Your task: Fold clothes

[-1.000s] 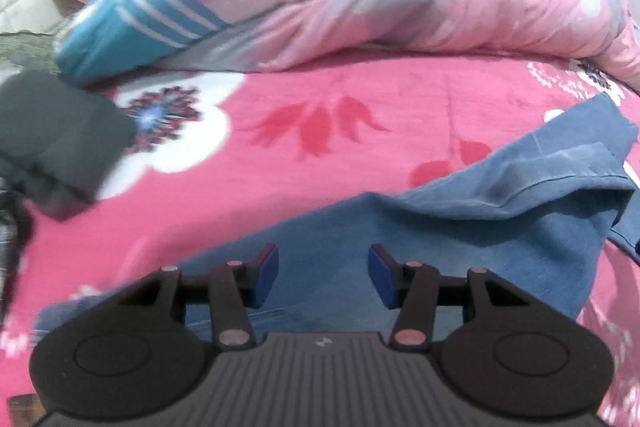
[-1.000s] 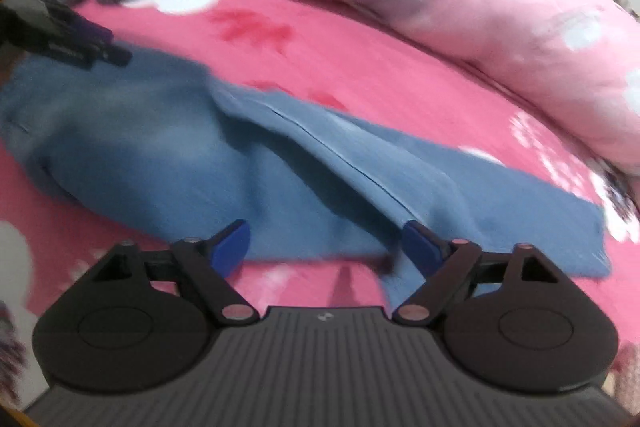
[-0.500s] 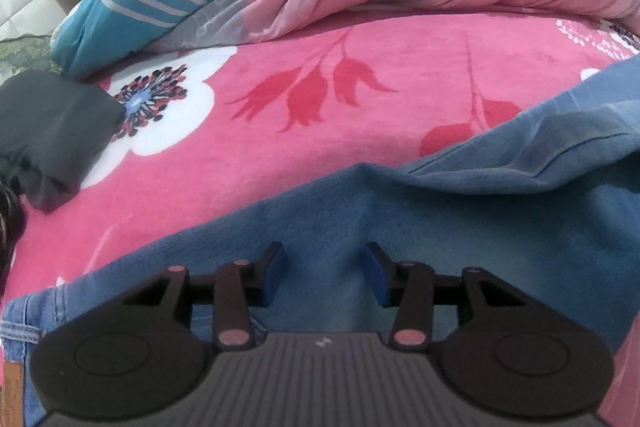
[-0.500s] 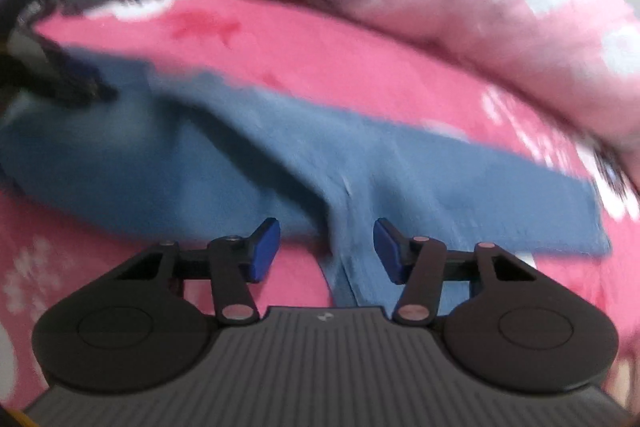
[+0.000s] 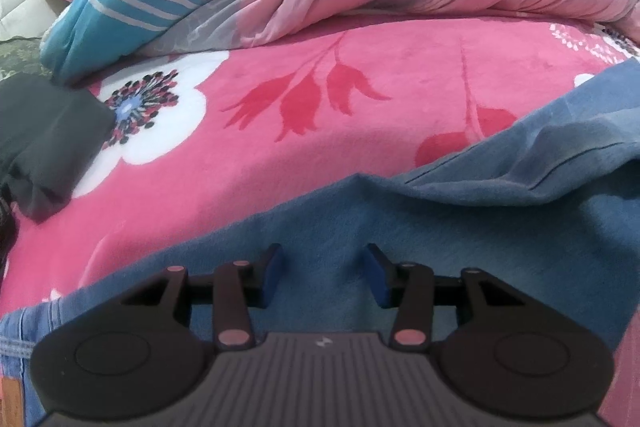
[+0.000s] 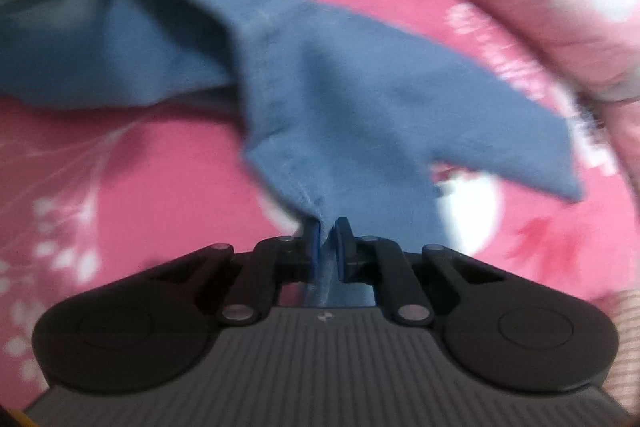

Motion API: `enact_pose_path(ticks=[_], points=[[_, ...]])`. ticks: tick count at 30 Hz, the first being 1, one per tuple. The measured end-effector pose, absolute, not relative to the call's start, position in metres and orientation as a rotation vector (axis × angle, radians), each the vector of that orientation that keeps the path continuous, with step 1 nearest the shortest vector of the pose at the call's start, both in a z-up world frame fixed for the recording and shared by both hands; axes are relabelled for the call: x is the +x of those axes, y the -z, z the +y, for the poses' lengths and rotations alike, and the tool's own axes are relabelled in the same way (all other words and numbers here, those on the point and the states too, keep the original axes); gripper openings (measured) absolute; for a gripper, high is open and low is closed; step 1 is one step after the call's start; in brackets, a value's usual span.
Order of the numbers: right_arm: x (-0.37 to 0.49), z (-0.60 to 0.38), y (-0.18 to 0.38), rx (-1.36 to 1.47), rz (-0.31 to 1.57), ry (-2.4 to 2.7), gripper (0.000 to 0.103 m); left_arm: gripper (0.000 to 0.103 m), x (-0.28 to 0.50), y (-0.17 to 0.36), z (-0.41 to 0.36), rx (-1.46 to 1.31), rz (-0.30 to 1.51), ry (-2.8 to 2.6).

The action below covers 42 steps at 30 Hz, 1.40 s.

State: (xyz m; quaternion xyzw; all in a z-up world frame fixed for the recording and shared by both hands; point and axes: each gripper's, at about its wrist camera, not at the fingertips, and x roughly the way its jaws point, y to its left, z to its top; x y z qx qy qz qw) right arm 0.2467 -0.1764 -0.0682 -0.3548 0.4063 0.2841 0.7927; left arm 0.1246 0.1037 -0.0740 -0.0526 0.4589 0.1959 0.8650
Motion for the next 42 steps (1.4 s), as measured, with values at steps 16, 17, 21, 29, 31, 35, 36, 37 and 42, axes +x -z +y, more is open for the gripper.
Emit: enact_pose_path(ticks=[16, 17, 21, 29, 31, 35, 36, 37, 42], points=[[0.221, -0.112, 0.060, -0.941, 0.708, -0.777, 0.062, 0.045, 0.138, 0.067, 0.093, -0.127, 0.939, -0.235], [0.220, -0.107, 0.070, -1.006, 0.688, -0.761, 0.061, 0.045, 0.139, 0.067, 0.093, -0.133, 0.935, -0.230], [0.225, -0.105, 0.067, -1.035, 0.679, -0.717, 0.025, 0.045, 0.142, 0.067, 0.093, -0.153, 0.918, -0.206], [0.252, -0.107, 0.012, -0.831, 0.738, -0.650, 0.005, 0.045, 0.153, 0.069, 0.090, -0.190, 0.886, -0.186], [0.272, -0.106, 0.007, -0.782, 0.764, -0.635, 0.005, 0.045, 0.155, 0.070, 0.091, -0.194, 0.882, -0.194], [0.321, -0.097, 0.013, -0.747, 0.847, -0.660, 0.005, 0.045, 0.158, 0.072, 0.095, -0.189, 0.888, -0.210], [0.332, -0.092, 0.018, -0.760, 0.878, -0.676, 0.005, 0.045, 0.158, 0.072, 0.095, -0.184, 0.893, -0.210], [0.342, -0.087, 0.023, -0.775, 0.911, -0.693, 0.005, 0.045, 0.159, 0.073, 0.095, -0.175, 0.898, -0.209], [0.386, -0.065, 0.063, -0.820, 1.069, -0.752, 0.005, 0.047, 0.162, 0.076, 0.094, -0.139, 0.912, -0.199]])
